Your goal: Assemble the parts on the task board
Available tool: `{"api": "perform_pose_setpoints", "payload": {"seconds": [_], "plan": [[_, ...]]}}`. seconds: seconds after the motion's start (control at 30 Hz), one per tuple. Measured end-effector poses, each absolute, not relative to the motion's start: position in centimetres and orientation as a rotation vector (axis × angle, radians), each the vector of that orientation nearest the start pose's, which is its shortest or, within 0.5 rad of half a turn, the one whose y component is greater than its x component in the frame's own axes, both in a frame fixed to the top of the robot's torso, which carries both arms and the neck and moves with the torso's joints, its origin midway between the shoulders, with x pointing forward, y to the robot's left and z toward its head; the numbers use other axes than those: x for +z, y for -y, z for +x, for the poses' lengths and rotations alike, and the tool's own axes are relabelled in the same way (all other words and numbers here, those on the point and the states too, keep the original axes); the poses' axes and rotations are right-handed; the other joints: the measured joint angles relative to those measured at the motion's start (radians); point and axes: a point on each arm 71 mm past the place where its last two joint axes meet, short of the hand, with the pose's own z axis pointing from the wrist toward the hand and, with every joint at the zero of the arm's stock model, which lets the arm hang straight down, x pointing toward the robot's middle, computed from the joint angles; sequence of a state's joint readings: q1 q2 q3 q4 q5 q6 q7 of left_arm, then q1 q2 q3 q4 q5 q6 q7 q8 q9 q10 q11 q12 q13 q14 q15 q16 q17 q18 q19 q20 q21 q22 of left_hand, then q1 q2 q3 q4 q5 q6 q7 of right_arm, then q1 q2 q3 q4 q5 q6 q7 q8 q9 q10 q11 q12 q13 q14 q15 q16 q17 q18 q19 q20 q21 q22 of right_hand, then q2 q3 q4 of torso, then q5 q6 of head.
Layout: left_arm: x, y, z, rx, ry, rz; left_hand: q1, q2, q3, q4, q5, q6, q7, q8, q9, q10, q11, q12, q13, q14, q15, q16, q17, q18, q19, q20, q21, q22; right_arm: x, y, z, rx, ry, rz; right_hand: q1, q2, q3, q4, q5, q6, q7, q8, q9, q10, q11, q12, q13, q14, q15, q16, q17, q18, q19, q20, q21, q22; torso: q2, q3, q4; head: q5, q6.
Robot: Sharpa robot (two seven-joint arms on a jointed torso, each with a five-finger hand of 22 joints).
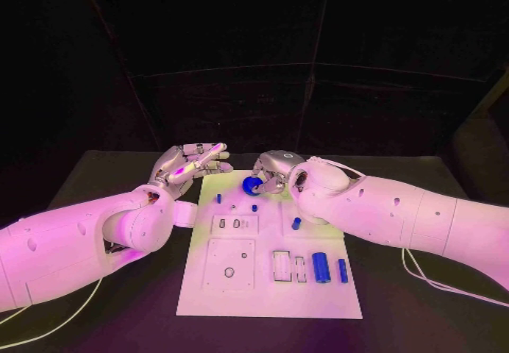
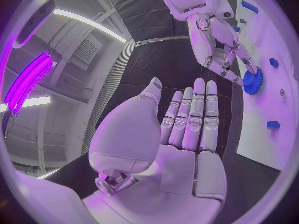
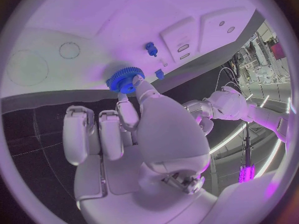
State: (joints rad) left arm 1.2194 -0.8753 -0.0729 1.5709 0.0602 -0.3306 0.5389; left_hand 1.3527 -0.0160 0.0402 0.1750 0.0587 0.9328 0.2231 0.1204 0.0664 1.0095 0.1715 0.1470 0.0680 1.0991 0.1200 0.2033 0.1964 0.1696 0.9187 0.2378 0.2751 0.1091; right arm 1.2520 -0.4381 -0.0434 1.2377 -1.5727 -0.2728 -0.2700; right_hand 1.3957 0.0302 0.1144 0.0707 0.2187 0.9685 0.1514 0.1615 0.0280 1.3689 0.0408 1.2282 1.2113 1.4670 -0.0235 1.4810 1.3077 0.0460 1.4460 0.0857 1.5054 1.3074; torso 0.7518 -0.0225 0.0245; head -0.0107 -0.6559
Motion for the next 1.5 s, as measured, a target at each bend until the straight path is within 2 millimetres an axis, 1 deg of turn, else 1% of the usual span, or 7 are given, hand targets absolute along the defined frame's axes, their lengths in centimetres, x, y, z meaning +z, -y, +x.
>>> {"api": "perform_pose_setpoints", "payload": {"seconds": [0.33, 0.4, 0.43, 0.53, 0.87, 1.07, 1.5], "plan": [[-16.94, -21.63, 48.16, -1.612, -1.282, -1.096, 0.0, 0.0, 0.0, 0.0, 0.0, 0.0, 0.0, 0.0, 0.0, 0.0, 0.0, 0.0, 0.0, 0.0, 0.0, 0.0, 0.0, 0.0, 0.0, 0.0, 0.0, 0.0, -17.37, 6.97, 53.35, 0.539, -1.634, -0.262, -0.03, -0.03, 0.012, 0.012, 0.015, 0.018, -0.001, -0.022, 0.0, 0.0, 0.0, 0.0, 0.0, 0.0, 0.0, 0.0, 0.0, 0.0, 0.003, 0.003, 0.0, 0.0, 0.0, 0.0005, -0.0004, 0.002, -0.002], [-16.95, -21.63, 48.17, -1.612, -1.282, -1.096, 0.0, 0.0, 0.0, 0.0, 0.0, 0.0, 0.0, 0.0, 0.0, 0.0, 0.0, 0.0, 0.0, 0.0, 0.0, 0.0, 0.001, 0.0, 0.0, 0.0, 0.0, 0.0, -17.39, 6.89, 53.4, 0.537, -1.633, -0.261, -0.039, -0.039, 0.013, 0.012, 0.017, 0.021, -0.003, -0.034, 0.001, -0.003, 0.009, -0.003, -0.001, 0.0, 0.0, 0.0, 0.0, 0.0, 0.003, 0.004, 0.0, 0.0, 0.0, 0.0004, -0.0004, 0.002, -0.002], [-16.95, -21.63, 48.17, -1.612, -1.282, -1.096, 0.0, 0.0, 0.0, 0.0, 0.0, 0.0, 0.0, 0.0, 0.0, 0.0, 0.0, 0.0, 0.0, 0.0, 0.0, 0.0, 0.001, 0.0, 0.0, 0.0, 0.0, 0.0, -17.41, 6.86, 53.41, 0.536, -1.633, -0.261, -0.044, -0.044, 0.015, 0.015, 0.014, 0.015, -0.005, -0.039, 0.02, -0.005, 0.013, -0.007, -0.002, 0.0, 0.0, 0.0, 0.0, 0.0, 0.005, 0.005, 0.0, 0.0, 0.0, 0.0004, -0.0004, 0.002, -0.001], [-16.95, -21.63, 48.17, -1.612, -1.283, -1.096, 0.0, 0.0, 0.0, 0.0, 0.0, 0.0, 0.0, 0.0, 0.0, 0.0, 0.0, 0.0, 0.0, 0.0, 0.0, 0.0, 0.001, 0.0, 0.0, 0.0, 0.0, 0.0, -17.5, 6.75, 53.44, 0.533, -1.634, -0.261, -0.054, -0.054, 0.012, 0.024, -0.005, -0.013, 0.001, -0.056, 0.043, -0.008, 0.015, -0.009, -0.005, -0.002, 0.009, 0.0, 0.0, 0.0, 0.007, 0.007, 0.0, 0.0, 0.0, 0.0003, -0.0005, 0.002, -0.002], [-16.95, -21.67, 48.17, -1.611, -1.283, -1.097, 0.0, 0.0, 0.0, 0.0, 0.0, 0.0, 0.0, 0.0, 0.0, 0.0, 0.0, 0.0, 0.0, 0.0, 0.0, 0.0, 0.001, 0.0, 0.0, 0.0, 0.0, -0.001, -17.6, 6.59, 53.49, 0.527, -1.639, -0.262, -0.092, -0.091, -0.026, 0.058, -0.02, -0.06, 0.018, -0.088, 0.038, -0.024, 0.031, -0.022, -0.013, 0.001, 0.02, 0.008, 0.0, 0.0, 0.007, 0.022, 0.0, 0.0, -0.001, 0.0001, -0.0006, 0.002, -0.003], [-16.95, -21.68, 48.17, -1.611, -1.284, -1.097, 0.0, 0.0, 0.0, 0.0, 0.0, 0.0, 0.0, 0.0, 0.0, 0.0, 0.0, 0.0, 0.0, 0.0, 0.0, 0.0, 0.001, 0.0, 0.0, 0.0, 0.0, -0.001, -17.69, 6.53, 53.47, 0.524, -1.65, -0.269, -0.121, -0.092, -0.064, 0.09, -0.012, -0.067, 0.019, -0.092, 0.039, -0.02, 0.035, -0.022, -0.012, -0.002, 0.024, 0.012, 0.0, 0.0, 0.007, 0.029, 0.0, 0.0, -0.001, 0.0002, -0.0007, 0.002, -0.005], [-16.97, -21.72, 48.19, -1.609, -1.285, -1.099, 0.0, 0.0, -0.003, -0.003, 0.0, 0.0, 0.0, 0.0, 0.0, 0.0, 0.0, 0.0, 0.0, 0.0, 0.0, -0.004, 0.001, 0.0, 0.0, 0.0, -0.004, -0.001, -17.87, 6.68, 53.55, 0.515, -1.687, -0.277, -0.167, -0.067, -0.12, 0.155, 0.002, -0.069, 0.021, -0.092, 0.039, -0.017, 0.038, -0.017, 0.003, 0.001, 0.028, 0.016, 0.0, 0.0, 0.009, 0.031, 0.0, 0.0, -0.001, 0.0005, -0.0009, 0.003, -0.005]]}}
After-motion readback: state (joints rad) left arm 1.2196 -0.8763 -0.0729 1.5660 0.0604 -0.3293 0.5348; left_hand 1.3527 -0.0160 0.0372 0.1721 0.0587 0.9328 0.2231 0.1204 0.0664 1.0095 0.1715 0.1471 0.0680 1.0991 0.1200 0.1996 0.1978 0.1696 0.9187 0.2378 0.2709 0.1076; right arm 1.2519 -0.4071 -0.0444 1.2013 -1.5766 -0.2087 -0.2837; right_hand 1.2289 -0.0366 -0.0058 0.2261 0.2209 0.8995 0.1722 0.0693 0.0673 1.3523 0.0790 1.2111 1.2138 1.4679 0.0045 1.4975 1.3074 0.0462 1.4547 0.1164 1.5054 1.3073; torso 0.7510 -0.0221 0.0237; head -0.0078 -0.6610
